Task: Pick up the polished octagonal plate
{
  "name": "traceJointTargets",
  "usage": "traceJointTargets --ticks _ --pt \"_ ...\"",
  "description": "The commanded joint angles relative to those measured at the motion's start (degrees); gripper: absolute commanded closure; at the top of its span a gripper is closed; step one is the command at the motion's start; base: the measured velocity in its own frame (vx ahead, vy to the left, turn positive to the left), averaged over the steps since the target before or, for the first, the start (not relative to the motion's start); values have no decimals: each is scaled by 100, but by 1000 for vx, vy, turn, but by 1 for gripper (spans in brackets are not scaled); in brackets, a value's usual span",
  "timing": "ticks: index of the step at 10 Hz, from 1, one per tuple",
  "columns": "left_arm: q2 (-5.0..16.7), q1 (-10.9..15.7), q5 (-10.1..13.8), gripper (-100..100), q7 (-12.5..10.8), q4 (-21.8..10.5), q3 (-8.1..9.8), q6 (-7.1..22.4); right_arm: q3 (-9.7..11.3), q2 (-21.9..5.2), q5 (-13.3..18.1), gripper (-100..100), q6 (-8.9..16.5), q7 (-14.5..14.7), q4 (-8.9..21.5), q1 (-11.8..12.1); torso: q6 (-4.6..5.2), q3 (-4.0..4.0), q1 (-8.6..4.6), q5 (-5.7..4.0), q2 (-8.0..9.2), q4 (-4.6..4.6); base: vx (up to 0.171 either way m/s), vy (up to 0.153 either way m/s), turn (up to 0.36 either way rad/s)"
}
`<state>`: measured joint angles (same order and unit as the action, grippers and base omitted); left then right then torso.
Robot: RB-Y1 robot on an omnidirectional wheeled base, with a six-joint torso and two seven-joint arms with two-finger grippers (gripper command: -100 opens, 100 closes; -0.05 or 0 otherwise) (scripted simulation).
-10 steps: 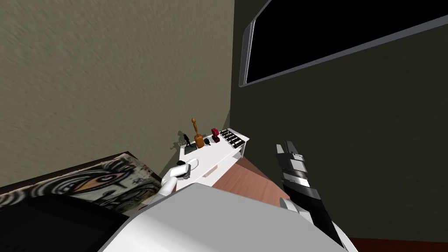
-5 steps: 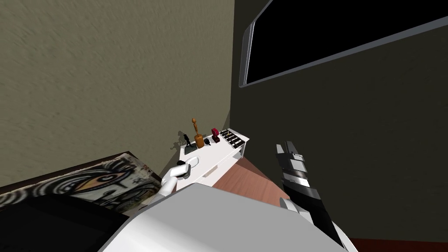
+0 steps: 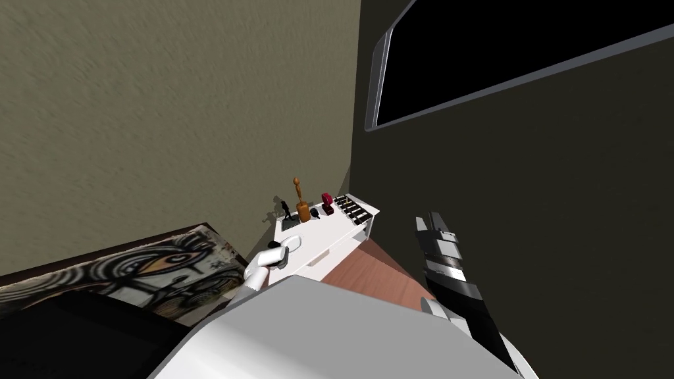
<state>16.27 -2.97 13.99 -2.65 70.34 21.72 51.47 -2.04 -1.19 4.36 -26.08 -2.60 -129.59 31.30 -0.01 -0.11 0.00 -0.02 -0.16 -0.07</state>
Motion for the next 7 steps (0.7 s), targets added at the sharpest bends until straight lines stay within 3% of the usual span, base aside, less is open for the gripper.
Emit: traceJointTargets --ticks 1,5,6,7 --pt "-50 -65 -20 100 27 216 -44 120 0 0 0 0 0 0 0 0 0 0 0 0 0 0 35 5 102" --pt "-188 -236 -82 100 77 755 -154 402 0 0 0 0 0 0 0 0 1 1 -3 -2 2 0 34 0 104" --pt "-161 -204 -64 100 72 653 -135 341 0 0 0 0 0 0 0 0 1 1 -3 -2 3 0 15 -2 25" --pt "-164 -211 -65 0 75 669 -137 356 0 0 0 0 0 0 0 -1 5 4 -3 -1 7 1 0 0 0"
